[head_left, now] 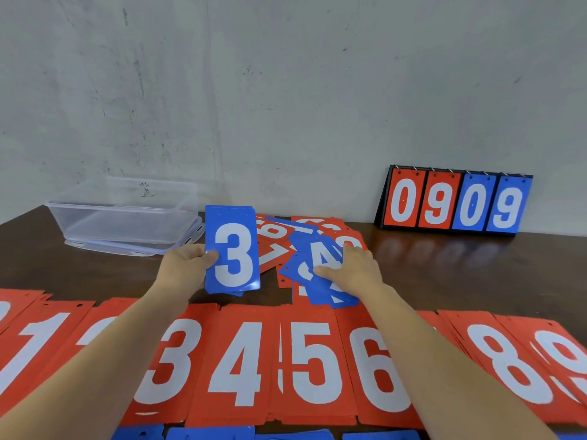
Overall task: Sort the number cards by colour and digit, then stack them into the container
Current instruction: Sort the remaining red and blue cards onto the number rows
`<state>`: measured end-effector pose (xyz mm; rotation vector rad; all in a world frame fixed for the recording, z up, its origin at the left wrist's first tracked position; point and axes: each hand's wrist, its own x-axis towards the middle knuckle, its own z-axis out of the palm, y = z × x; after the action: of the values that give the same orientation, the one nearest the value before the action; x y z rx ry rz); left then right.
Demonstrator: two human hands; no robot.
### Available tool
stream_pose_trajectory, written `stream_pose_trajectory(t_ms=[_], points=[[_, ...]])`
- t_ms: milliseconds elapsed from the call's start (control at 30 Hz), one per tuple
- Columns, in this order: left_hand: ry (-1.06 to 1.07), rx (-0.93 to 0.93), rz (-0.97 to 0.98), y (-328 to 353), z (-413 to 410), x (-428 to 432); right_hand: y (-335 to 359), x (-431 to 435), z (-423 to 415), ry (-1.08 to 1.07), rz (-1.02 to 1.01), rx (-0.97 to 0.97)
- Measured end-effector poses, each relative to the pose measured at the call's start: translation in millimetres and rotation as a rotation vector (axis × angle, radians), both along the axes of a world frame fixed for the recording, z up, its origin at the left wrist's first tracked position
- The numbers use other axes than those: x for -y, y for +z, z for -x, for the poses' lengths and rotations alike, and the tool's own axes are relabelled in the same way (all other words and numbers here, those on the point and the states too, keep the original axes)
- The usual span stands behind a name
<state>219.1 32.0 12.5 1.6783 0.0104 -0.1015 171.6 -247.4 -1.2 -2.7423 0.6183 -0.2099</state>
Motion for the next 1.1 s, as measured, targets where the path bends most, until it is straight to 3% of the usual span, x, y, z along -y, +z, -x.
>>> stream_pose_trajectory(t_ms=[267,467,600,800,1100], points=[[0.011,0.017,-0.045,-1.8,3.5,5.9,-1.0,14.3,-19.2,-0.072,-0.111,0.050],[0.012,0.017,-0.073,0.2,-0.2,9.1,0.3,27.0,-21.7,-0.104,-0.409,0.251],[0.002,0.033,-0.068,3.7,-1.6,12.0,2.9,31.9,-16.4,-0.097,-0.398,0.309],[-0.003,0.047,-0.090,8.9,3.5,18.9,8.1,37.8,-8.4,-0.110,-0.190,0.291],[0.006,0.092,-0.072,25.1,29.4,22.1,18.7,34.4,11.6,-0.063,-0.476,0.464]])
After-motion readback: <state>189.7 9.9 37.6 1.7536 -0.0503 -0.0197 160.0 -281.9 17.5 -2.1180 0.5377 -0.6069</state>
